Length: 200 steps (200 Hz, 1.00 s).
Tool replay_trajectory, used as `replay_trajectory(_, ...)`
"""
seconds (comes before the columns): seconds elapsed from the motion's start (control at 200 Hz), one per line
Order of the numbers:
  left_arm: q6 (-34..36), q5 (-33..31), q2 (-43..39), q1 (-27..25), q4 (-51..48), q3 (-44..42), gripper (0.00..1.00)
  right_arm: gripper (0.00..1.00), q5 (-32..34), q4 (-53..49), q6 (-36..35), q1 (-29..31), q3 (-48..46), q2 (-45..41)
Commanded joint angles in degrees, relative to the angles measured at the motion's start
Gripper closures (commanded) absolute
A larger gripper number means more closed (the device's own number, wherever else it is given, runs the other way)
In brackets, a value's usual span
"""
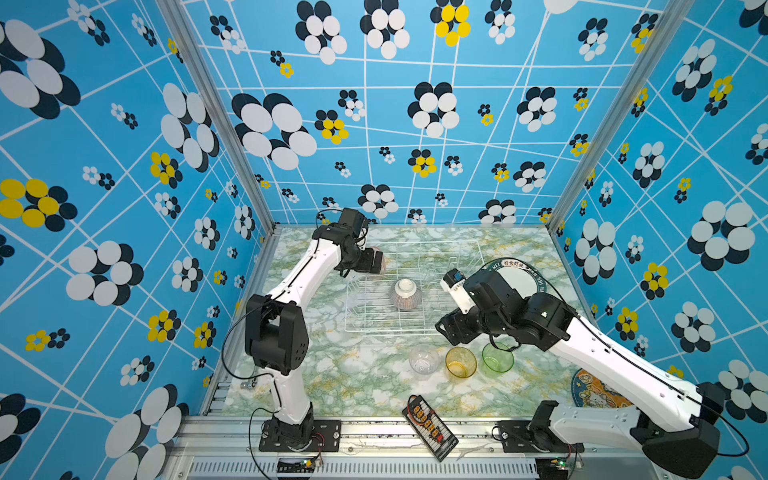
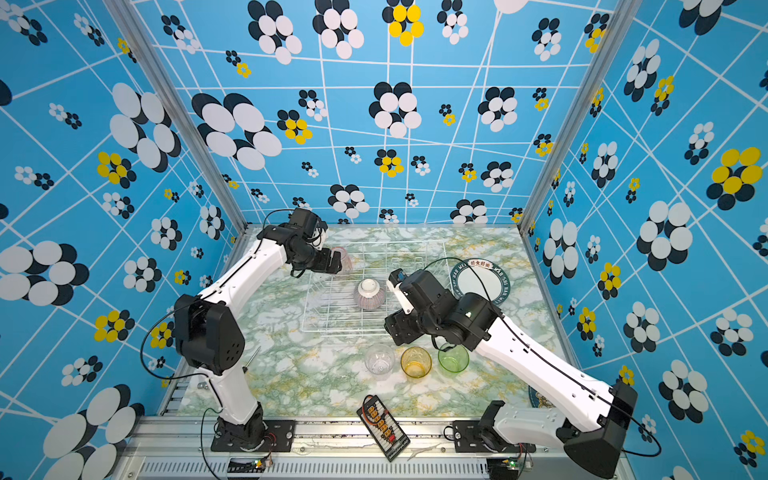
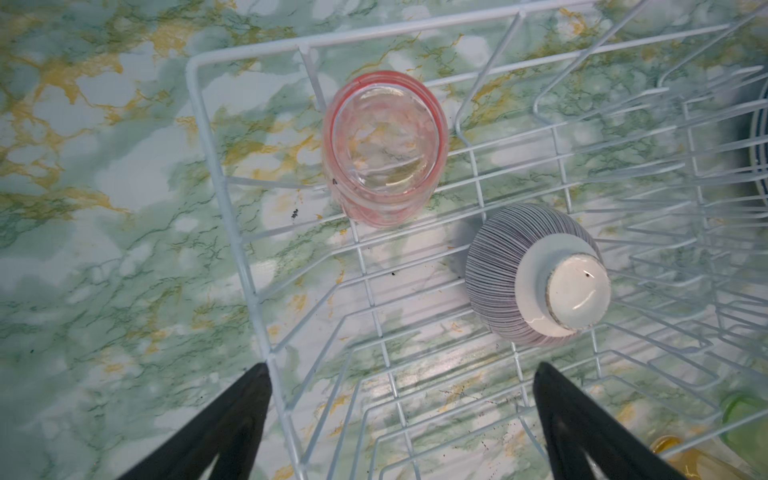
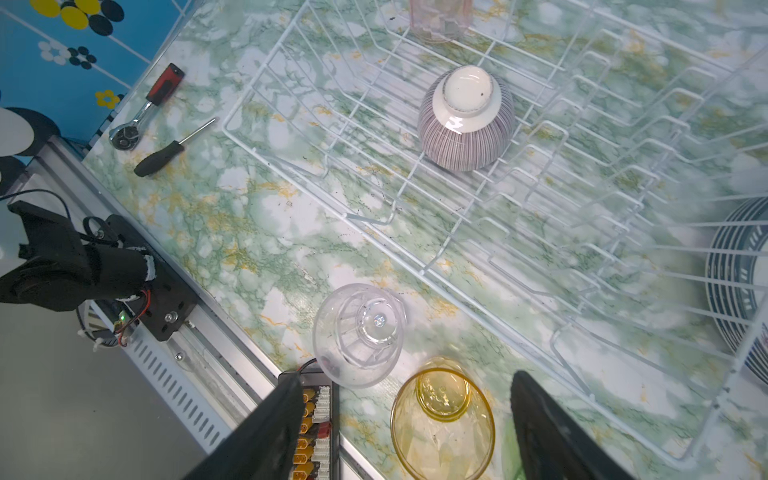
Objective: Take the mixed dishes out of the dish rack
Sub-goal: 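Set the clear glass down beside the yellow glass, open right gripper, then lower left gripper onto the pink glass and close while right gripper rises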
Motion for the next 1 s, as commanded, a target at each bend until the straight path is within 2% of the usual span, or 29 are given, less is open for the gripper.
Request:
replay_trajectory(0.0, 2.1, -3.5, 4.8, -0.9, -4.7, 6.3, 0.01, 0.19, 0.5, 2.3, 1.3, -1.4, -1.5, -1.9)
replay_trajectory(0.325, 2.2, -6.3, 15.8, -1.3, -6.5, 17.0, 0.01, 0.18, -1.5, 4.9, -0.3, -4.2, -2.8, -1.0)
replay_trajectory(0.735, 1.3, -9.2, 20.8, -2.2, -1.2, 17.4, 0.0, 0.17, -3.6, 7.8, -1.2, -7.7, -5.0, -0.6)
replay_trajectory(0.995, 0.3, -11.0, 21.3, -2.5, 0.4, 17.0, 0.1, 0.17, -5.7, 9.4, -1.5, -9.8, -7.4, -0.8)
